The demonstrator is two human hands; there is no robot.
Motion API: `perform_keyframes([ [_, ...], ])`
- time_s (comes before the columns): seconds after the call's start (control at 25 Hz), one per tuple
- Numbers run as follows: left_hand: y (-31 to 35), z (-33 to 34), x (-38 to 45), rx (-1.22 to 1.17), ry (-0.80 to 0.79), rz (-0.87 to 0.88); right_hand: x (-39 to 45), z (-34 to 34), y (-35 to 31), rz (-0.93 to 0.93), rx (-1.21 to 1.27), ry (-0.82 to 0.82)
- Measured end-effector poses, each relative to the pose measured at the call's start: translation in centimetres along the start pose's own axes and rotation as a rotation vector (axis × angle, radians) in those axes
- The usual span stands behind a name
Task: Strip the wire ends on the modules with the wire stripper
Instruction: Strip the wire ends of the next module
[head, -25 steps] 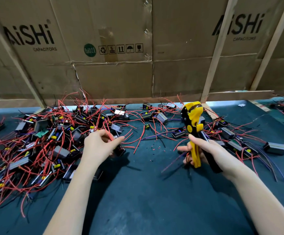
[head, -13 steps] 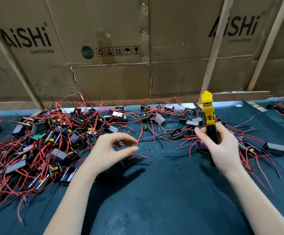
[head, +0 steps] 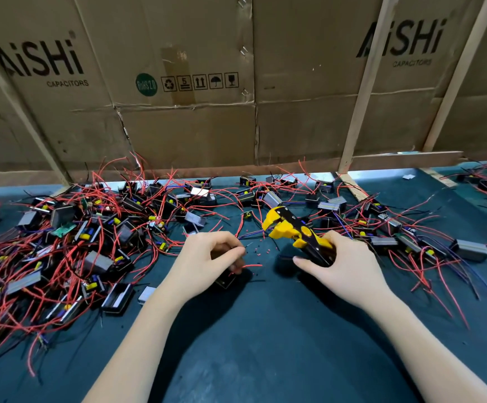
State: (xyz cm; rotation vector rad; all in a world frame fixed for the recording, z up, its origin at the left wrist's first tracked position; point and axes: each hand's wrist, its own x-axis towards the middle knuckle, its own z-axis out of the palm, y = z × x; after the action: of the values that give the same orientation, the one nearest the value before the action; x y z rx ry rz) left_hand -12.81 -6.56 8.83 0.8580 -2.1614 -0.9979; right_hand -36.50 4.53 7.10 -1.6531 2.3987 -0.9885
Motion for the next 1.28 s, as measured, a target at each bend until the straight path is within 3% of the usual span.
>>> perform_keyframes([
  [0.16, -0.1, 0.5, 0.0, -0.132, -0.061, -0.034, -0.1, 0.5, -0.2, 0.038, -0.177, 0.095],
  [0.4, 0.1, 1.1, -0.1, -0.232, -0.1, -0.011, -0.2, 1.2, -0.3, -0.104, -0.429, 0.14],
  [0.92, 0.1, 1.8, -0.1, -0.3, -0.028, -0.031, -0.6, 1.6, -1.0, -0.164, -0.426, 0.184],
  [1.28, -0.1, 1.6, 0.1, -0.334, -0.087, -0.047, -0.7, 1.4, -1.4, -0.195, -0.43, 0.252],
])
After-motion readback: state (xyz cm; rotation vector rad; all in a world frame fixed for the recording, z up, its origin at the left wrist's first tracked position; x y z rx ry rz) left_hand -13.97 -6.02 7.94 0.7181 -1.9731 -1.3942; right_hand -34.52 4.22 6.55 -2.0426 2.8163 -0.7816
